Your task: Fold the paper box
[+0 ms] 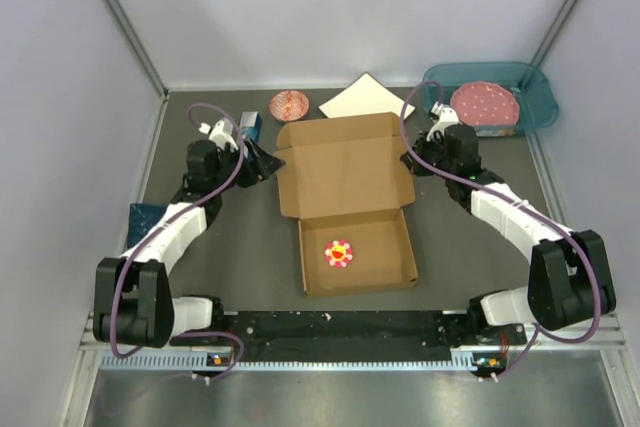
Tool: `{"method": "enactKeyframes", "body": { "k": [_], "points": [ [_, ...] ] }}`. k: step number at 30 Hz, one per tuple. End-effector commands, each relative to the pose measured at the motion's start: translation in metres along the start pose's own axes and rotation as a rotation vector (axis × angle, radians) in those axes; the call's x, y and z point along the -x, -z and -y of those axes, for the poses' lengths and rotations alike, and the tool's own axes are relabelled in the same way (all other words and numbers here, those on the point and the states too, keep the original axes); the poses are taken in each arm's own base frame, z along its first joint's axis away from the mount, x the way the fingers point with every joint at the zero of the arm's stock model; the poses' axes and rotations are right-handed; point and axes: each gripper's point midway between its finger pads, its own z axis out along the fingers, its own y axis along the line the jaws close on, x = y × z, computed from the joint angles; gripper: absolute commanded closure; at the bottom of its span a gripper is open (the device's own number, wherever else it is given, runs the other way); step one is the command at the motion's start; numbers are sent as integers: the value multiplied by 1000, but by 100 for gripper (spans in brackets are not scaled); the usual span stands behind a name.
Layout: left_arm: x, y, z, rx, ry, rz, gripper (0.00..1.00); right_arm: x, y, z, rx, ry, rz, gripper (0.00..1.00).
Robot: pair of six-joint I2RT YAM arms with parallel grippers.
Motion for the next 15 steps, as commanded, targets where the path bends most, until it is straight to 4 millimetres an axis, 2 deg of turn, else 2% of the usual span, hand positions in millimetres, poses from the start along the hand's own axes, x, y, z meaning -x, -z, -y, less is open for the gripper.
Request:
{"method": "enactKeyframes", "body": {
  "k": [1,3,6,10,13,15],
  "points": [
    [-6,-6,0,-36,-16,-30,29,11,8,-11,28,25,49,99],
    [-10,-7,2,-43,-1,-41,33,8,9,-11,26,24,44,99],
    [-9,-8,9,-49,-31,-17,45,3,11,-12,25,25,41,100],
    [-6,-8,20,-58,-91,10,67,4,15,-16,26,23,48,100],
    [-9,-9,30,-72,-137,23,76,6,19,-23,28,28,63,100],
    [-10,-10,38,-83,-172,48,87,4,21,-27,26,29,61,100]
  ]
}}
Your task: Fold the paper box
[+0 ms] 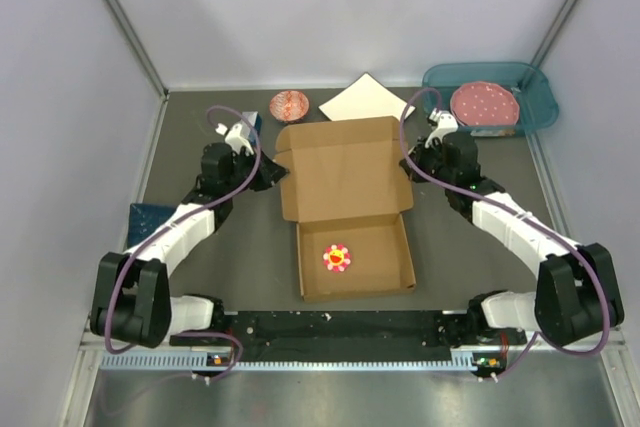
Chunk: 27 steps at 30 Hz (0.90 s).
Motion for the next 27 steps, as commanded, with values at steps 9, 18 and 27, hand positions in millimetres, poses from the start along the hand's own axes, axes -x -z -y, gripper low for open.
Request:
{"method": "enactKeyframes", "body": {
  "k": [9,18,27],
  "points": [
    [12,6,49,-18,-281,268,100,9,29,-21,-76,-64,121,100],
    [27,14,75,19,-389,587,100,-18,39,-19,-184,-220,168,100],
    [0,17,86,13,-453,738,100,-25,51,-22,-213,-259,259,100]
  ]
}}
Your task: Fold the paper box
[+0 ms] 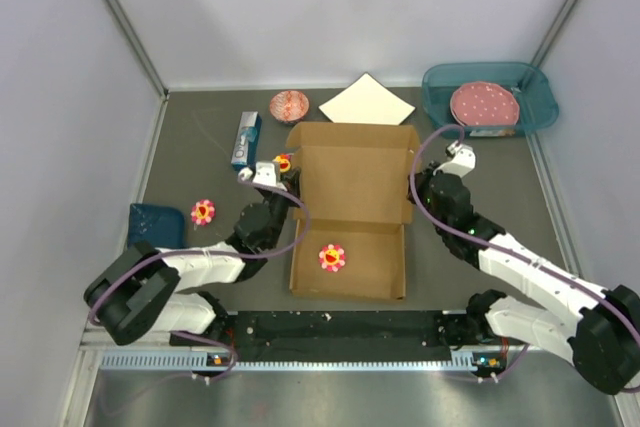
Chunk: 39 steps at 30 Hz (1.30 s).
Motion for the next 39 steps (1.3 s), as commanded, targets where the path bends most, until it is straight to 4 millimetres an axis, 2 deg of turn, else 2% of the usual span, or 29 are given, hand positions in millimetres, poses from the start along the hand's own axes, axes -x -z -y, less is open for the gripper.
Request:
{"method": "enactKeyframes", "body": {
  "k": [1,3,4,5,6,9,12,13,14,15,16,18,19,21,22,24,25,27,28,30,32,39],
  "points": [
    [34,12,26,-79,32,218,100,-11,9,-13,55,-55,15,100],
    [31,14,28,-90,31,238,100,-11,7,-13,56,-47,25,100],
    [44,17,27,-95,47,299,100,-12,6,-12,56,-36,23,100],
    [45,19,28,-100,46,316,100,-10,7,-17,70,-28,19,100],
    [44,21,26,-98,40,319,100,-13,7,-15,67,10,-2,100],
    [44,25,21,-86,26,319,100,-7,13,-24,105,66,-20,100],
    [44,26,20,-88,6,320,100,3,19,-29,107,130,-49,86],
    [43,27,19,-82,-1,317,100,-5,23,-22,83,172,-101,76],
    [43,27,17,-76,0,318,100,4,26,-31,104,182,-102,70],
    [43,28,16,-72,-5,316,100,7,28,-29,96,213,-114,64],
    [43,28,15,-69,-10,318,100,9,31,-31,99,229,-123,54],
    [44,30,15,-71,-18,320,100,19,39,-33,97,274,-149,46],
    [44,30,15,-73,-25,321,100,35,43,-42,111,273,-127,39],
    [47,30,16,-80,-52,330,100,40,50,-38,101,306,-167,33],
    [48,30,16,-78,-62,332,100,54,56,-49,132,305,-162,30],
    [49,29,16,-73,-73,336,100,60,63,-45,125,339,-210,29],
    [50,29,14,-64,-74,338,100,73,67,-55,154,337,-210,28],
    [50,29,12,-53,-74,338,100,66,67,-48,132,380,-301,28],
    [49,29,12,-51,-74,336,100,72,69,-54,157,375,-317,28],
    [50,30,12,-55,-80,338,100,58,69,-47,152,398,-419,28],
    [49,30,12,-54,-83,337,100,52,69,-45,152,399,-475,28],
    [49,31,10,-50,-91,335,100,33,76,-21,103,424,-562,25]
  ]
}}
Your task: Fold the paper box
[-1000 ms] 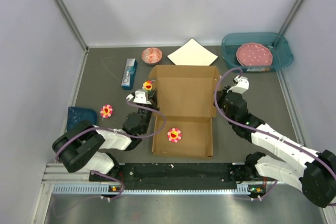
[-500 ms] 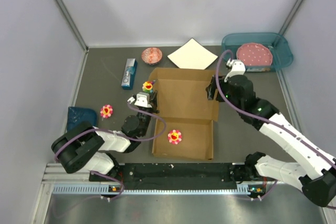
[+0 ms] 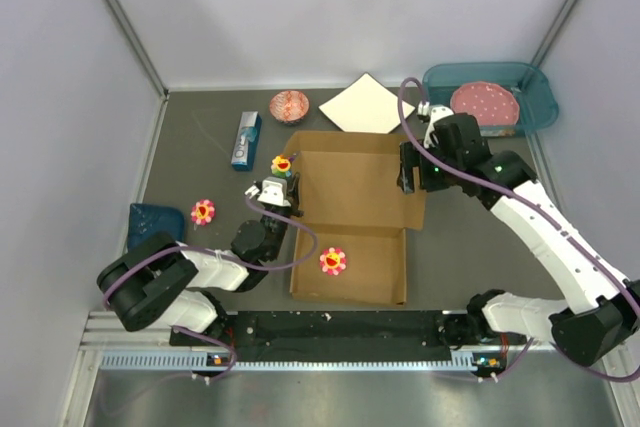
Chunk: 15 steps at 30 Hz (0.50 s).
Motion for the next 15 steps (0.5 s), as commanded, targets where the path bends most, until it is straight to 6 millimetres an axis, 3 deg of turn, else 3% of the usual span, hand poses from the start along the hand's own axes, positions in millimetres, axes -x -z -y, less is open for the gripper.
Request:
{"method": "enactKeyframes", "body": {
  "k": [1,7,15],
  "points": [
    [50,4,-2,3,83,198,100,-23,6,9,-1,21,-78,24],
    [49,5,-4,8,82,195,100,-34,-6,24,-39,14,-118,22],
    [49,6,-4,8,92,195,100,-20,-27,31,-54,-27,-48,24]
  ]
}}
